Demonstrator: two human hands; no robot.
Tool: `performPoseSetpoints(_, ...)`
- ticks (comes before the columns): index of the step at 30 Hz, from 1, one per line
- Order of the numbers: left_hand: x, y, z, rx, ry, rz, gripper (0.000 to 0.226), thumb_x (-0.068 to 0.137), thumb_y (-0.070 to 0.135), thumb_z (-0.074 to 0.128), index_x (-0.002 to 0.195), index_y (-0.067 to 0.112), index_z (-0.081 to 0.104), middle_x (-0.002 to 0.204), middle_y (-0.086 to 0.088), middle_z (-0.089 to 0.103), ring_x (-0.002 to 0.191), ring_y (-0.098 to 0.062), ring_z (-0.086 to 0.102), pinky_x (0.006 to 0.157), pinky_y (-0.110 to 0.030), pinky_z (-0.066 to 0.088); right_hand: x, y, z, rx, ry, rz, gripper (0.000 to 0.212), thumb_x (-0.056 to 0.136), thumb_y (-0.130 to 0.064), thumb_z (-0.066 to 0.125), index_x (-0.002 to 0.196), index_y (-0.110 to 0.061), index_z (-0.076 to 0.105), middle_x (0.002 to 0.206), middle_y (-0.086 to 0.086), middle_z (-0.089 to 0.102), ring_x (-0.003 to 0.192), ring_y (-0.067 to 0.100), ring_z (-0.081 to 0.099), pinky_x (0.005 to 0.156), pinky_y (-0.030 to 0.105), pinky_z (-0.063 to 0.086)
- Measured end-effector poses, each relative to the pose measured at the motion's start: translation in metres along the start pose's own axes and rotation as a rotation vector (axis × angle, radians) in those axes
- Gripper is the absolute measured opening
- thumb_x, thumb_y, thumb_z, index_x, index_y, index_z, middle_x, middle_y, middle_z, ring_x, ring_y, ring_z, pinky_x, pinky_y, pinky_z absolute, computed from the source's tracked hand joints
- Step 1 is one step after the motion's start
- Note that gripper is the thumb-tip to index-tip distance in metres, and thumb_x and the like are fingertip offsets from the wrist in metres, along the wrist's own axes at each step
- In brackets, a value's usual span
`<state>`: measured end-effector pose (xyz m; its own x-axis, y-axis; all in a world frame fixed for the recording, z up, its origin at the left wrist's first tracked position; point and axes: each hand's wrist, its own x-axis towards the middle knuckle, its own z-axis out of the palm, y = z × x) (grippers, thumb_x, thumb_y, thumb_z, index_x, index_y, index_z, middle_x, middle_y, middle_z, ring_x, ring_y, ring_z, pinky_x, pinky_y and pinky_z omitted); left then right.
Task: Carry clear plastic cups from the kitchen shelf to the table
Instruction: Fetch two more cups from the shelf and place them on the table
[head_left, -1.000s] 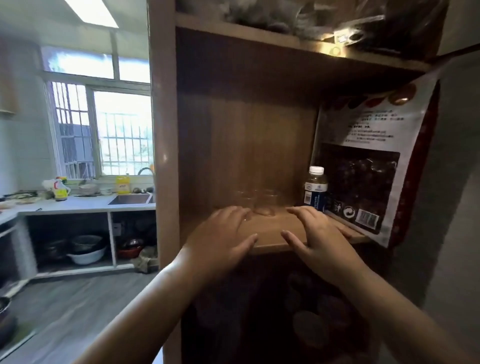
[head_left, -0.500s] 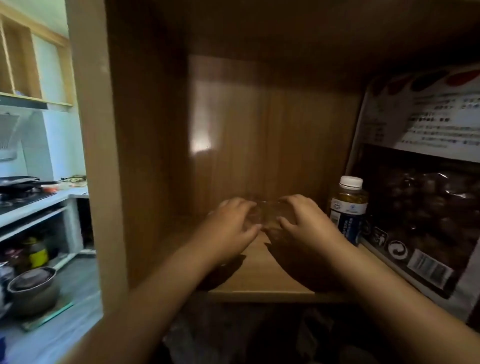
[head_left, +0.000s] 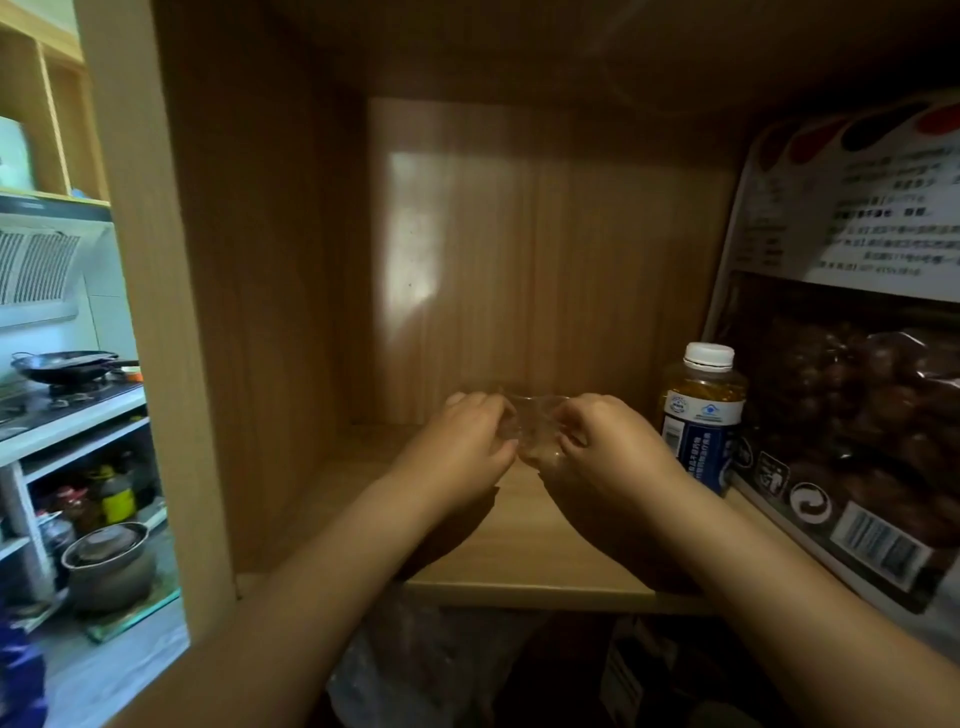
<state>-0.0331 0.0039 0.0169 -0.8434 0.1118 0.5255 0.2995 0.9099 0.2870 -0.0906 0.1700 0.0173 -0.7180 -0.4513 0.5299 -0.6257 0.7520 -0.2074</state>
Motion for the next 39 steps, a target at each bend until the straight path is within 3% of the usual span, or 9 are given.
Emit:
performPoseSetpoints(7,-0.016,0.006,-0.008,-0.055,0.006,0.021,0.023,0.088,0.02,0.054,0.111,0.025,0.056,0.105,0.007,0.058,0.086,-0.002,0.054,0.073,-0.019,0.047,-0.016,-0.002,-0.003,0.017,0.051,-0.047,0.021,0.085,-0.018,0.059,0.104,-0.025,0.063,0.1,-0.007,0.063,0.091,0.008,0.054,0.076,0.027,0.051)
performPoseSetpoints(12,-0.043,0.012,-0.027,-0.054,0.038,0.065,0.021,0.088,0.02,0.055,0.108,0.026,0.059,0.102,0.01,0.057,0.091,-0.003,0.053,0.076,-0.019,0.046,-0.035,-0.018,-0.012,0.046,0.081,-0.106,0.025,0.083,-0.019,0.061,0.106,-0.027,0.061,0.095,-0.014,0.057,0.09,0.003,0.05,0.066,0.015,0.039)
performPoseSetpoints(16,-0.071,0.012,-0.054,-0.059,0.049,0.084,0.018,0.087,0.019,0.056,0.104,0.023,0.061,0.098,0.01,0.057,0.09,-0.004,0.054,0.075,-0.021,0.047,-0.056,-0.044,-0.022,0.096,0.104,-0.152,0.026,0.083,-0.021,0.061,0.108,-0.03,0.059,0.093,-0.019,0.053,0.089,0.0,0.05,0.068,0.016,0.043)
performPoseSetpoints(20,-0.114,0.008,-0.085,-0.082,0.092,0.064,0.013,0.085,0.019,0.058,0.097,0.025,0.062,0.089,0.014,0.057,0.081,0.004,0.053,0.066,-0.009,0.042,-0.08,-0.084,-0.031,0.128,0.143,-0.206,0.019,0.084,-0.023,0.06,0.102,-0.03,0.06,0.09,-0.017,0.054,0.085,0.002,0.052,0.068,0.017,0.046)
performPoseSetpoints(27,-0.221,-0.008,-0.147,-0.03,0.234,-0.018,0.009,0.078,0.017,0.062,0.085,0.021,0.065,0.08,0.01,0.063,0.071,0.001,0.056,0.064,-0.004,0.036,-0.125,-0.174,-0.031,0.275,0.181,-0.37,0.013,0.081,-0.025,0.057,0.089,-0.02,0.066,0.081,-0.007,0.061,0.076,0.013,0.055,0.064,0.038,0.051)
performPoseSetpoints(33,-0.333,-0.039,-0.222,0.074,0.262,-0.181,0.012,0.077,0.016,0.064,0.088,0.02,0.067,0.073,0.02,0.053,0.066,0.015,0.051,0.061,-0.002,0.033,-0.147,-0.3,0.0,0.455,0.14,-0.479,0.005,0.081,-0.02,0.064,0.078,-0.019,0.067,0.075,-0.007,0.063,0.072,0.011,0.055,0.065,0.033,0.045)
performPoseSetpoints(39,-0.462,-0.068,-0.3,0.18,0.279,-0.363,0.016,0.076,0.012,0.064,0.089,0.021,0.066,0.075,0.021,0.054,0.069,0.01,0.054,0.061,-0.002,0.035,-0.187,-0.438,0.043,0.644,0.017,-0.591,0.004,0.081,-0.022,0.062,0.08,-0.023,0.066,0.074,-0.013,0.062,0.076,0.009,0.056,0.068,0.029,0.045)
